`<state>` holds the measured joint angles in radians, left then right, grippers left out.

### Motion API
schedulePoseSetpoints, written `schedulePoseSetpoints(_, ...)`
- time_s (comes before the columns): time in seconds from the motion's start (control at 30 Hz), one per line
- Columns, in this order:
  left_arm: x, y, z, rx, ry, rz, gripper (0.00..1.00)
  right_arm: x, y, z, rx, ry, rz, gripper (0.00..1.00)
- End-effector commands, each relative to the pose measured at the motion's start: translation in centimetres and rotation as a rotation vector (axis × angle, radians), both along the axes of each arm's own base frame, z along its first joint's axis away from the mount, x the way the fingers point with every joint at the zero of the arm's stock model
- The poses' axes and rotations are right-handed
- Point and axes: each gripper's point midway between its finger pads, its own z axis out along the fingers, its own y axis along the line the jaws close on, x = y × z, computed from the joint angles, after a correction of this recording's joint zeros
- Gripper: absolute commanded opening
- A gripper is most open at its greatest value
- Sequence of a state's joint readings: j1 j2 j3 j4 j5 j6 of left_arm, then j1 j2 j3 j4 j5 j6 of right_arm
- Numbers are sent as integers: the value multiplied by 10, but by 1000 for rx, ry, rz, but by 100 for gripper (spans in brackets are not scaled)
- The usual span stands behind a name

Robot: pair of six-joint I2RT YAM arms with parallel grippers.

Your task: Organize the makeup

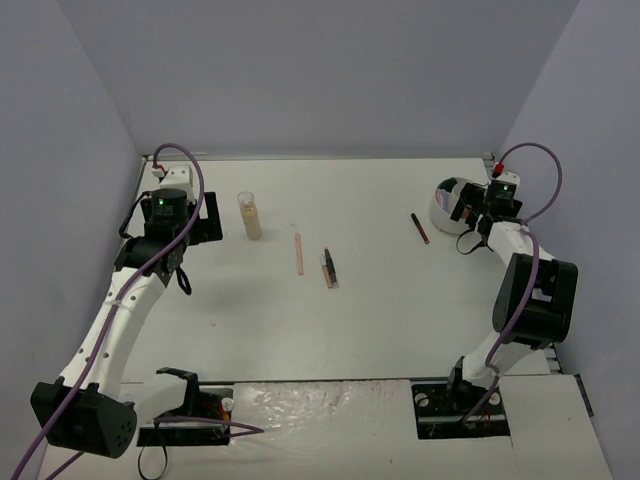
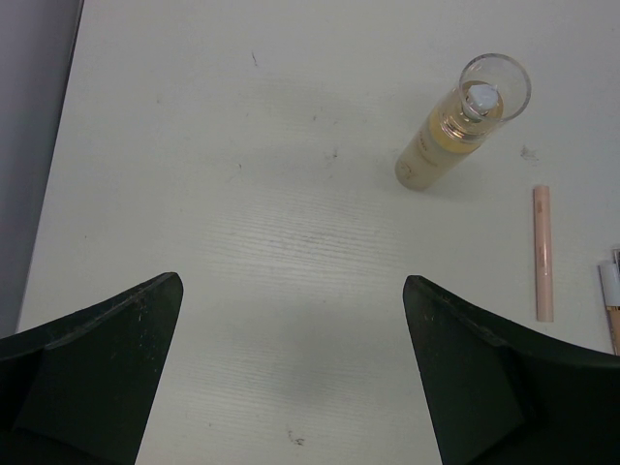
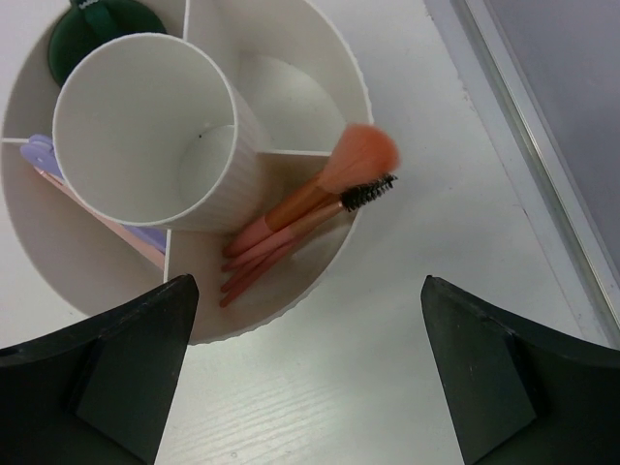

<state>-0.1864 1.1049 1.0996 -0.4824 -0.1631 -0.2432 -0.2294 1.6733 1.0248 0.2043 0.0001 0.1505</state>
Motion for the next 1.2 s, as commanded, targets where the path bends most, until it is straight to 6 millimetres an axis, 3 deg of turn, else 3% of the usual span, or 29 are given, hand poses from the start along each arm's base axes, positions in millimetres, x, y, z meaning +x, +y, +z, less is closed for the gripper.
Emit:
schedulePoseSetpoints(0.0, 7, 1, 27, -26, -91, 12, 97, 11, 16, 33, 15, -91, 62, 98)
schedulePoseSetpoints(0.23, 8, 0, 26, -29, -89, 10, 97, 15, 38, 53, 33, -122, 126, 100)
schedulePoseSetpoints(0.77, 8, -1, 25, -31, -86, 6, 97, 8, 38, 113, -11, -234, 146, 99)
schedulePoseSetpoints(0.97, 8, -1, 24, -30, -85, 7, 97, 9, 8, 123, -32, -251, 47, 98)
schedulePoseSetpoints(1.17, 8, -1, 25, -32, -87, 4, 97, 10, -18, 111, -12, -227, -47, 98)
